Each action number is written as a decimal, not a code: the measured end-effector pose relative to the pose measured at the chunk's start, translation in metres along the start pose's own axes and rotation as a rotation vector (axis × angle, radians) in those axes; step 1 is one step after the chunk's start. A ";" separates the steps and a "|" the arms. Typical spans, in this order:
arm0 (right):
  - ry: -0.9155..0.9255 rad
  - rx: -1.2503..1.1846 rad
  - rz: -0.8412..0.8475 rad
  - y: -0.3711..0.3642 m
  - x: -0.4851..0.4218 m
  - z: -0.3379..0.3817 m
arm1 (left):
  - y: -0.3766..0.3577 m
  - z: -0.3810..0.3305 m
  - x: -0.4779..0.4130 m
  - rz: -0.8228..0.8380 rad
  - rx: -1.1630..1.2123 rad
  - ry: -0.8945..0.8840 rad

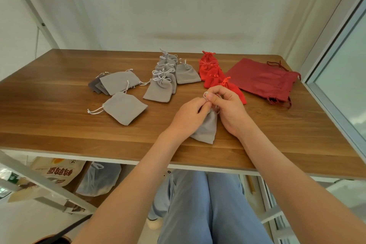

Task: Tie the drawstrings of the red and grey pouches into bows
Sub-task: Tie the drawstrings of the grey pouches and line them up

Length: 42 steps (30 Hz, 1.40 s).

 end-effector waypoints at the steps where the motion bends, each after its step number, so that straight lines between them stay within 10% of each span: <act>1: 0.014 0.036 -0.029 0.000 0.001 0.000 | 0.000 0.001 0.000 -0.012 -0.022 0.007; 10: 0.099 0.829 -0.070 -0.012 0.003 -0.006 | 0.015 0.008 0.003 -0.376 0.427 0.218; 17: 0.050 0.917 -0.149 -0.011 0.000 -0.006 | 0.016 0.003 0.004 -0.264 0.758 0.148; 29: 0.084 1.082 -0.338 -0.005 0.002 -0.009 | 0.013 0.013 0.002 -0.365 0.609 0.219; 42: 0.035 0.339 -0.025 -0.008 0.004 0.000 | 0.006 0.015 0.001 -0.319 0.543 0.278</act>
Point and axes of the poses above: each hand's wrist, its own x-axis away from the middle knuckle, its own y-axis out of the back of the hand, z = x × y, the point moved 2 cm from there along -x, towards the middle knuckle, and after that the axes turned 2 degrees about -y, right-handed, at the moved point
